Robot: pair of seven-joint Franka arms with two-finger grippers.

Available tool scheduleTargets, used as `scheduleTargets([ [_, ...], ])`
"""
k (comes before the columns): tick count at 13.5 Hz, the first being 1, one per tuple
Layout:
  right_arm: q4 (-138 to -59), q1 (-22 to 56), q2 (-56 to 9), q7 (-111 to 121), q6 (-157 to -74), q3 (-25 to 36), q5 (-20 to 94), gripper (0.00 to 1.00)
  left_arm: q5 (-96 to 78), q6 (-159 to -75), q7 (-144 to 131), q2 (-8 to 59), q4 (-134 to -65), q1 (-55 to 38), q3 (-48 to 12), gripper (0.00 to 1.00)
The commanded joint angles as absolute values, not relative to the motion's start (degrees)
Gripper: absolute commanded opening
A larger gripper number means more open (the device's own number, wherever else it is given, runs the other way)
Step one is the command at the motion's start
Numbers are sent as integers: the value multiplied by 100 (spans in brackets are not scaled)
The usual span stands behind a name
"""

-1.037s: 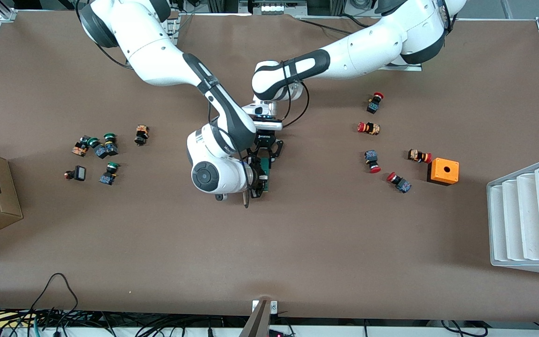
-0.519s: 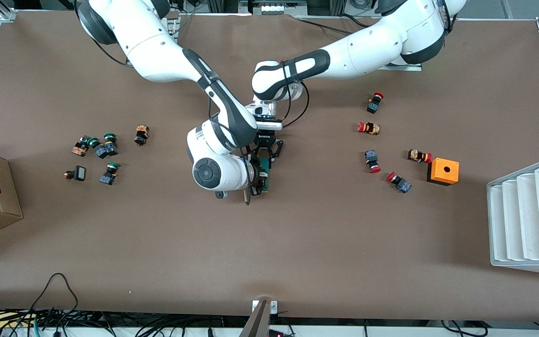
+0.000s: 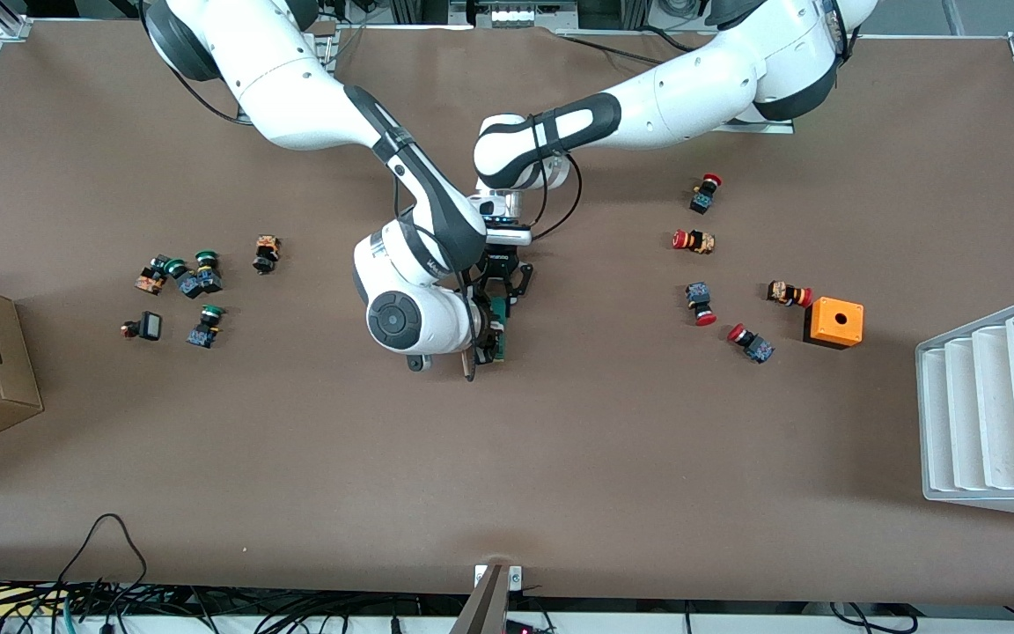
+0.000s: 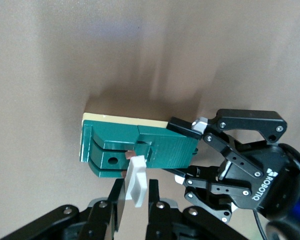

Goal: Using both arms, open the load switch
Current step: 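Press the white handle down into the contacts with the right gripper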

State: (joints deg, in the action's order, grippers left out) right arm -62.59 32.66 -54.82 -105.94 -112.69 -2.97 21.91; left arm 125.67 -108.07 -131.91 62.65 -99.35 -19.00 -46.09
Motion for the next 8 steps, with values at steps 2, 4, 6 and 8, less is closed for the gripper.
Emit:
scheduleTargets([
  [2, -6600, 3270, -5177, -10635, -11197, -352, 2092, 25, 12885, -11039, -13236, 6574, -9624, -1942, -4597, 31],
  [4, -6653, 3270, -5150, -10635, -11197, -352, 2083, 25, 12885, -11039, -13245, 6574, -9624, -1942, -4597, 31],
  [6, -6688, 3270, -5142, -10591, -11197, -360, 2083, 24, 12885, -11039, -13236, 6583, -9624, -1942, -4605, 31],
  [8, -6706, 3270, -5142, -10582, -11197, -352, 2074, 23, 12885, -11039, -13236, 6574, -9624, -1942, -4597, 31],
])
